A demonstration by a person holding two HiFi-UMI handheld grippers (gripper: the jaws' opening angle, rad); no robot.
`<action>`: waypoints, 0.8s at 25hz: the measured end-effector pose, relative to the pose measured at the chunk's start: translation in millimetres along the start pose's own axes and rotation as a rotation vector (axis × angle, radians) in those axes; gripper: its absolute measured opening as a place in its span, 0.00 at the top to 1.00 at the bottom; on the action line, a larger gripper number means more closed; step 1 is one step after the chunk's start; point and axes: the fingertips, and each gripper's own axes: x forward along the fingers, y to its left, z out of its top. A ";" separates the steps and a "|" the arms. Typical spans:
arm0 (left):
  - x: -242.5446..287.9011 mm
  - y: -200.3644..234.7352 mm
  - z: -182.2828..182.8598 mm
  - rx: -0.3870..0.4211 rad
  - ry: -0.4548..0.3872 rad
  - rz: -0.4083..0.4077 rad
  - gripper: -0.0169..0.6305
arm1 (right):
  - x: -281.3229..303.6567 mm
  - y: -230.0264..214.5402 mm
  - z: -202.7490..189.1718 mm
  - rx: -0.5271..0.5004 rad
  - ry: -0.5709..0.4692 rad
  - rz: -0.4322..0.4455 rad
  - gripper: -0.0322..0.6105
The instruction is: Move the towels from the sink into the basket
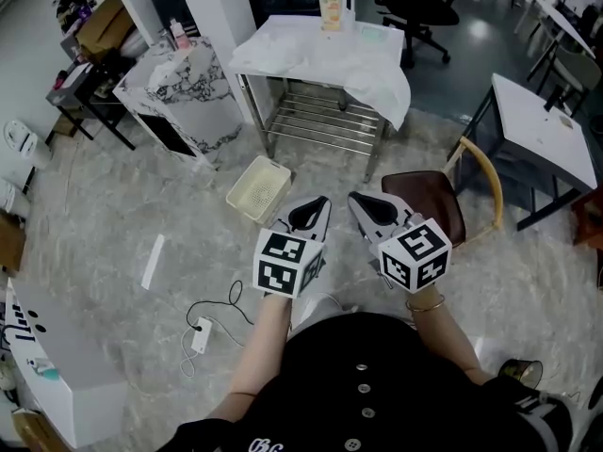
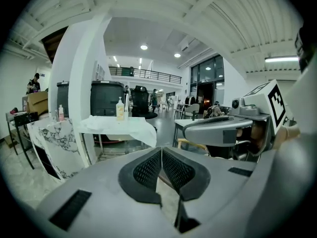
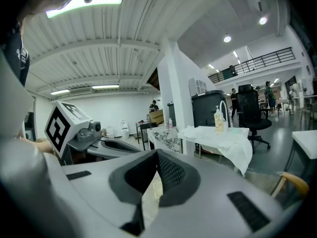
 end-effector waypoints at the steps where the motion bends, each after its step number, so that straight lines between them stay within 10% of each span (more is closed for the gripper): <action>1: 0.2 1.6 -0.4 -0.001 -0.001 -0.001 0.95 | 1.5 -0.3 0.7 0.006 -0.005 0.002 0.95; 20: -8.2 51.1 -22.9 -0.145 -0.026 0.068 0.65 | 23.8 -19.0 -27.4 0.048 0.078 -0.102 0.55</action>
